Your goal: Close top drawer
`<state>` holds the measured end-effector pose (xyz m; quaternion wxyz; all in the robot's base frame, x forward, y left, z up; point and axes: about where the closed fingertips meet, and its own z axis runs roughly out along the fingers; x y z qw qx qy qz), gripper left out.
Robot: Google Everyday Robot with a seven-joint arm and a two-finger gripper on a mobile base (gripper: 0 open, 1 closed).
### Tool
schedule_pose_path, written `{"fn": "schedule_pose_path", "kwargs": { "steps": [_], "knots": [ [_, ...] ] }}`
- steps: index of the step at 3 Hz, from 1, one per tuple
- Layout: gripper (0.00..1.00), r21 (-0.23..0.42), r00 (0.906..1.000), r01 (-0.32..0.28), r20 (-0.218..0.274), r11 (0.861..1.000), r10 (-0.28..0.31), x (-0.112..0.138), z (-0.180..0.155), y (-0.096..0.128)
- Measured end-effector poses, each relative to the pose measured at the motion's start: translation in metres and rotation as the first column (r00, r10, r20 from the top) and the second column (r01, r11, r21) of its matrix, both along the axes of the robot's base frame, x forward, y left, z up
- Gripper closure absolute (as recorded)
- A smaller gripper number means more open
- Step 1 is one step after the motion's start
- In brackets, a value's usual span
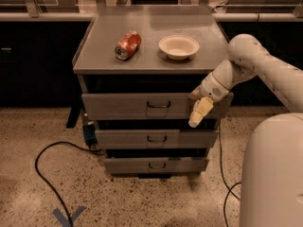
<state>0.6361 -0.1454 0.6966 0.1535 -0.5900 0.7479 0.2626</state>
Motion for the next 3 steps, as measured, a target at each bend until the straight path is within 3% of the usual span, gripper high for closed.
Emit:
{"fn": "schedule_pose_path", "kwargs": {
  "steps": [1, 2, 3],
  "knots": [
    [0.00, -0.001, 1.0000, -0.004, -0.008, 1.000, 0.004, 0.000, -0.003, 0.002],
    [0.00, 0.023, 0.9981, 0.036, -0.050, 0.999, -0.035, 0.032, -0.012, -0.005],
    [0.00, 0.024, 0.9982, 0.037, -0.049, 0.999, -0.036, 0.029, -0.012, -0.006]
  ]
}}
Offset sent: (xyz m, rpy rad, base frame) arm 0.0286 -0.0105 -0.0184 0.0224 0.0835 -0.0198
